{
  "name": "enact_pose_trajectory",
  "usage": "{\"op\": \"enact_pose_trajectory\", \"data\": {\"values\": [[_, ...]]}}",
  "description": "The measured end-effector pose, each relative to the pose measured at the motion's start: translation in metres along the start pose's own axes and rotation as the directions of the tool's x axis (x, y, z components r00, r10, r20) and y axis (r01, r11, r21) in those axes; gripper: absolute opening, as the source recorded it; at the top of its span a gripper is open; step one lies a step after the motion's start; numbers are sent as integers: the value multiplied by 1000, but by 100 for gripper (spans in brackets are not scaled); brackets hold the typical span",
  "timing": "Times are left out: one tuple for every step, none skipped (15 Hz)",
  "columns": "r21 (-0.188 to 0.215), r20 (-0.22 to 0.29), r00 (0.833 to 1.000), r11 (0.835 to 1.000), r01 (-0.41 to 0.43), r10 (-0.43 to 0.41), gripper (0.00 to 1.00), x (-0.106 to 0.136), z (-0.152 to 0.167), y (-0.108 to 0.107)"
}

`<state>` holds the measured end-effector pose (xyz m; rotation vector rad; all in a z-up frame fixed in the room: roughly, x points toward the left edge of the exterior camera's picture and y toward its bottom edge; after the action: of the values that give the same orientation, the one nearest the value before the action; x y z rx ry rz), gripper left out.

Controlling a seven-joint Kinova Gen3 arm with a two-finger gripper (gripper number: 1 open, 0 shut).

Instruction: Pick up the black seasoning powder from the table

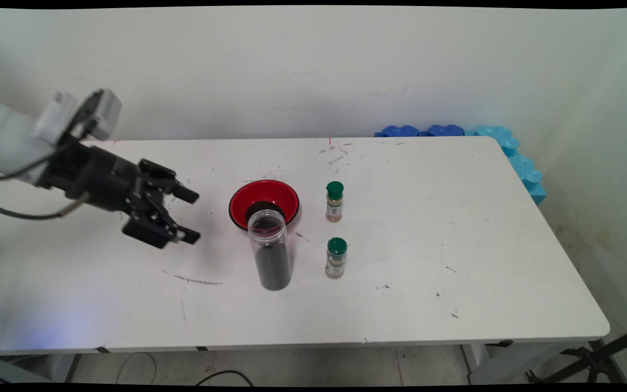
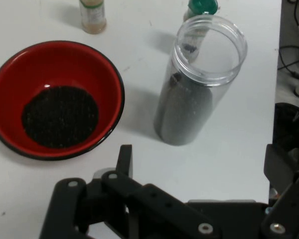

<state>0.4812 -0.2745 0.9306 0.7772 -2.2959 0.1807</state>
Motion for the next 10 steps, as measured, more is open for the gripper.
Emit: {"op": "enact_pose_trajectory", "data": {"values": [[-5, -1, 1000, 1000, -2, 2, 100, -2, 8, 2], [-11, -3, 1000, 1000, -6, 5, 100, -4, 18, 4], [-17, -5, 1000, 1000, -9, 9, 100, -6, 28, 6], [-22, -7, 1000, 1000, -13, 13, 100, -6, 38, 8], [-28, -10, 1000, 999, -17, 17, 100, -7, 47, 10], [-35, -12, 1000, 999, -22, 22, 100, -7, 57, 13], [-40, -14, 999, 999, -29, 29, 100, -7, 66, 15], [-41, -14, 999, 999, -36, 35, 100, -7, 74, 17], [-41, -15, 999, 998, -40, 40, 100, -6, 79, 17], [-34, -15, 999, 998, -46, 46, 100, -6, 85, 17]]}}
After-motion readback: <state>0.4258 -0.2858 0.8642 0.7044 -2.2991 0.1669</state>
